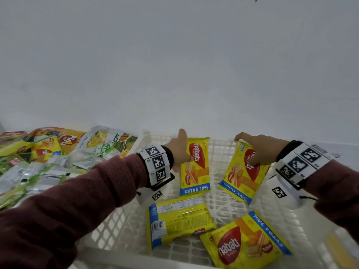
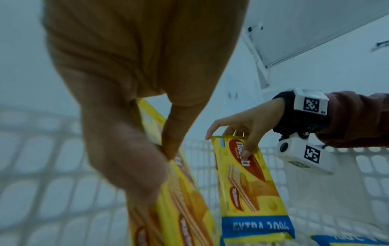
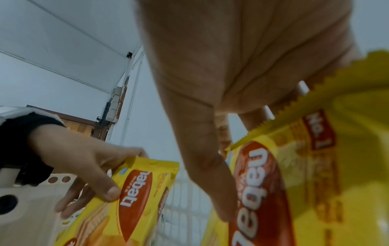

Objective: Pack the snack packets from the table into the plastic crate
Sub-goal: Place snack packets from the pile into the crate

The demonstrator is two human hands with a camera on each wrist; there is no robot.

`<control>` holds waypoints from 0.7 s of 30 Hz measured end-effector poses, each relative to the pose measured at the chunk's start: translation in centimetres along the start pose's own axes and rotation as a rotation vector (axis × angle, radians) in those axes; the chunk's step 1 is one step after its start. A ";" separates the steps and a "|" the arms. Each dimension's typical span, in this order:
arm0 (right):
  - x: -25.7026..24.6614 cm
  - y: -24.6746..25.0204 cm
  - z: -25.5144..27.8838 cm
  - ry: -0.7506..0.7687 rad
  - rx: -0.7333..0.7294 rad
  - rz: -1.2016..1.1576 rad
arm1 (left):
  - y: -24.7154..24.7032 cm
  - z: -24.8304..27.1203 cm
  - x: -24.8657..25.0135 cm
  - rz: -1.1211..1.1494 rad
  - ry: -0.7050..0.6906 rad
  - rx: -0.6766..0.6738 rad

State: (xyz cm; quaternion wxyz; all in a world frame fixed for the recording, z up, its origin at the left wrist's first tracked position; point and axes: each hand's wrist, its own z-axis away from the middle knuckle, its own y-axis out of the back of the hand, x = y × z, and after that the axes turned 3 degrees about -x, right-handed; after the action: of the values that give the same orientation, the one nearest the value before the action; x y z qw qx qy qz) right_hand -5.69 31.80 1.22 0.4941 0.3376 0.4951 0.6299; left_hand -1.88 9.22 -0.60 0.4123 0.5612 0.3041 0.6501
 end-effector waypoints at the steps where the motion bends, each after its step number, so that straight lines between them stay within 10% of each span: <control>1: 0.0 0.0 0.0 0.000 -0.002 0.002 | -0.2 0.3 -0.2 -0.047 0.068 -0.031; 8: -0.3 0.0 0.2 -0.006 -0.009 0.014 | 0.5 1.0 -0.4 -0.760 0.166 -0.004; 11: -0.2 0.0 0.3 -0.006 -0.010 0.016 | -1.1 1.0 0.4 -1.021 -0.031 0.052; 14: -0.3 0.2 0.6 -0.004 -0.003 0.029 | -3.2 0.2 0.4 -1.246 -0.297 -0.173; 21: -0.3 0.0 0.6 -0.014 -0.008 0.057 | -3.9 -0.4 -0.4 -1.435 -0.325 -0.176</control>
State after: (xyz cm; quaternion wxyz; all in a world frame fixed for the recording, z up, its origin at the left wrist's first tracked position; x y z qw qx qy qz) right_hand -5.05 31.68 1.45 0.4809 0.3541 0.4791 0.6433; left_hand -1.54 10.79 -4.23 0.8191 0.2787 0.4780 0.1516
